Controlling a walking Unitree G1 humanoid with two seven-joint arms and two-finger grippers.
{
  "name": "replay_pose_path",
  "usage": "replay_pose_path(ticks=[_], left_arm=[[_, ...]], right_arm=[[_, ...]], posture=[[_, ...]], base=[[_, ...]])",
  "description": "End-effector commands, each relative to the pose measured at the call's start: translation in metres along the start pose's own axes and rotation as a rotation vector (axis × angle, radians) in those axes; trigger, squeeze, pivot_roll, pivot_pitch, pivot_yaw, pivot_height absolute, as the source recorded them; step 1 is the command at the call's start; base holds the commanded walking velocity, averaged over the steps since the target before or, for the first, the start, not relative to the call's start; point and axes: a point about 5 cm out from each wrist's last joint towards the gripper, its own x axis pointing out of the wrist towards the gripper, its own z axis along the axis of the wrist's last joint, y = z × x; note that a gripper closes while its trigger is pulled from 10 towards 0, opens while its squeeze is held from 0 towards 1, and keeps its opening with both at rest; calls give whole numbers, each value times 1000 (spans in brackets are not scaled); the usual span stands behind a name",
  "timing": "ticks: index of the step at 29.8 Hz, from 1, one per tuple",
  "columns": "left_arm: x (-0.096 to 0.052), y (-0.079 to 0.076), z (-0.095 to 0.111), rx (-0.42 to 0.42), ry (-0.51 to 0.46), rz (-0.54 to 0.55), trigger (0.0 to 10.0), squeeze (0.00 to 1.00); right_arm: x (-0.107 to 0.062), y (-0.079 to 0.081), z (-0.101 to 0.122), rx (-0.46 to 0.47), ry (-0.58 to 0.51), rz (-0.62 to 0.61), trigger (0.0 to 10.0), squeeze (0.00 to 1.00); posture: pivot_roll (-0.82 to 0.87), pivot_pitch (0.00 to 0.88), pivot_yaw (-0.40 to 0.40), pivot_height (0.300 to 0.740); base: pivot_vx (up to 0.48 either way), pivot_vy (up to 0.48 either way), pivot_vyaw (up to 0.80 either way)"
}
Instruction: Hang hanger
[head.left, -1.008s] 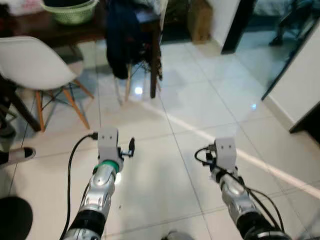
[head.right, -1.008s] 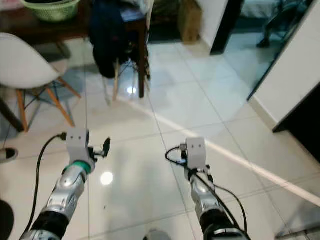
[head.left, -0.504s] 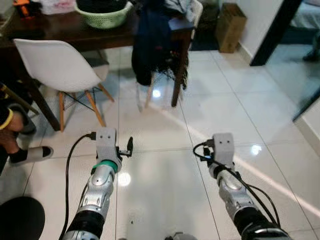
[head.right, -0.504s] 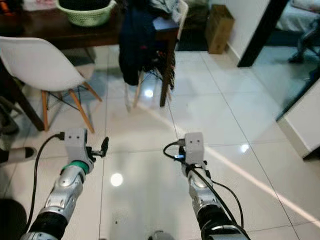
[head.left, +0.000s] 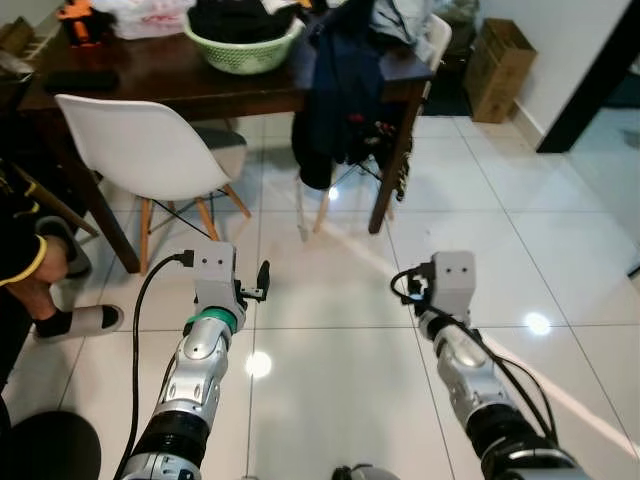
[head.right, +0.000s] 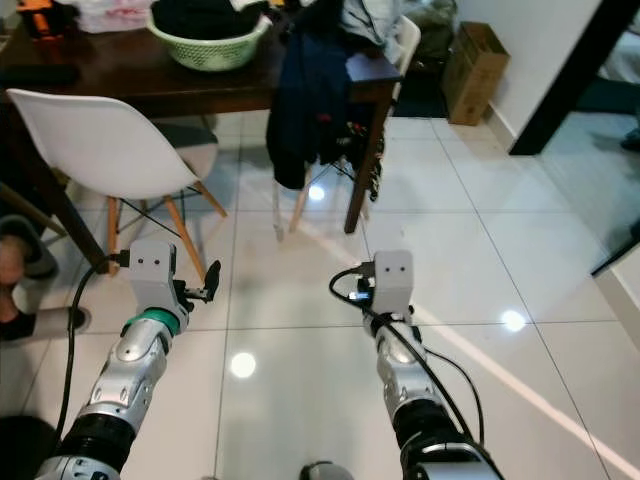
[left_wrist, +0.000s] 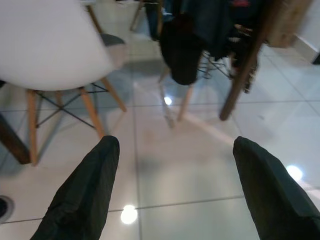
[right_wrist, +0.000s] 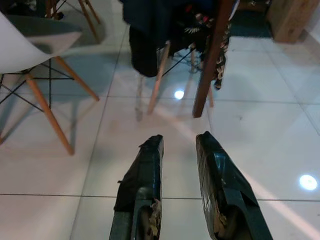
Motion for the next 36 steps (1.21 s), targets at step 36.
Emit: replay_pose_path(ticks=[36], left_arm=[[3,-3,15,-7,-22,-11,10000,0]], right_arm=[[1,8,2,22,-6,33,10000,0]], posture=[[-3,26,3,740]], base=[[328,0,0]])
